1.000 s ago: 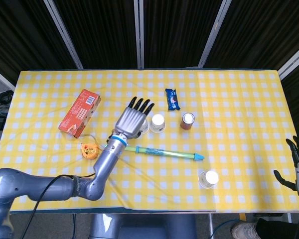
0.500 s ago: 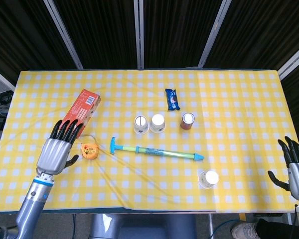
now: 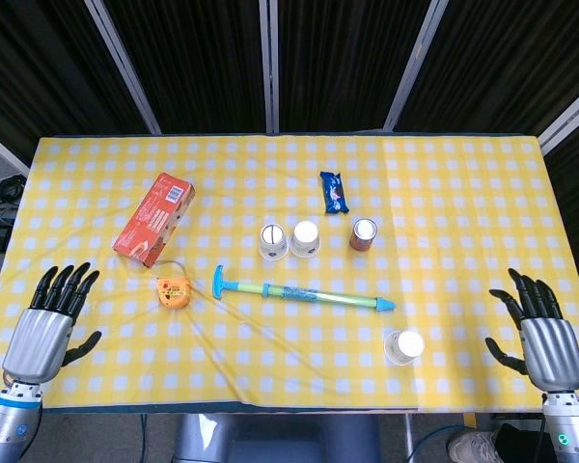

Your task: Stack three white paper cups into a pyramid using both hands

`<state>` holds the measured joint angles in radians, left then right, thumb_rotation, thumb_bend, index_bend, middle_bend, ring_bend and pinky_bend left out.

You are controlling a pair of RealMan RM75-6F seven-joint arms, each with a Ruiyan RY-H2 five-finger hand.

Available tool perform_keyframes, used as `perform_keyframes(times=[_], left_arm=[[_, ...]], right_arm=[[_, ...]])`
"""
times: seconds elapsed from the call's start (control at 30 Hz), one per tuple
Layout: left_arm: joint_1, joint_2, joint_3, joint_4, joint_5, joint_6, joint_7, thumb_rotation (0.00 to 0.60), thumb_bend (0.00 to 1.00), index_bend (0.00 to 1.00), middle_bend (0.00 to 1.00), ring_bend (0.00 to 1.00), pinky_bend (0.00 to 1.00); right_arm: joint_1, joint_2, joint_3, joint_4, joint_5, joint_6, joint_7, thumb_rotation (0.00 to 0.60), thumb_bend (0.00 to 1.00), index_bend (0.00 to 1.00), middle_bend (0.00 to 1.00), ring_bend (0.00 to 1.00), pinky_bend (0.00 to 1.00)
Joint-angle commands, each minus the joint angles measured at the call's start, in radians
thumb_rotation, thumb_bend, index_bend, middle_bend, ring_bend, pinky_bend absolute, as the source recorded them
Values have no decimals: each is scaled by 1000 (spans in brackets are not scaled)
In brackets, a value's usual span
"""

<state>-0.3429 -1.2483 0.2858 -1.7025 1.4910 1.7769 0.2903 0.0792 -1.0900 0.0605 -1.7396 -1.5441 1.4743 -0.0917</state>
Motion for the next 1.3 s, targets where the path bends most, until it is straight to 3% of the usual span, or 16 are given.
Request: perform_keyframes(times=[0.03, 0.2, 0.4, 0.93, 1.3], left_arm=[[10, 34, -7, -10, 30, -38, -34, 600, 221, 0, 0, 0, 0], [32, 61, -23, -19, 80, -44, -63, 600, 220, 0, 0, 0, 0], [51, 75, -41, -20, 111, -62, -80, 600, 218, 0, 0, 0, 0], [93, 81, -105, -19, 146, -122, -80, 600, 218, 0, 0, 0, 0], [116, 86, -137, -22, 164, -149, -85, 600, 217, 0, 0, 0, 0]], right_arm=[[34, 43, -50, -135, -28, -104, -137, 600, 151, 197, 0, 0, 0], [83, -6, -67, -226, 20, -224, -308, 600, 152, 303, 0, 0, 0], [107, -54, -59, -236, 112, -275, -392, 600, 150, 265, 0, 0, 0], [151, -139, -41, -175, 220, -310, -425, 600, 178, 270, 0, 0, 0], [173, -180, -35, -120, 271, -318, -432, 600, 273, 375, 10, 0, 0]])
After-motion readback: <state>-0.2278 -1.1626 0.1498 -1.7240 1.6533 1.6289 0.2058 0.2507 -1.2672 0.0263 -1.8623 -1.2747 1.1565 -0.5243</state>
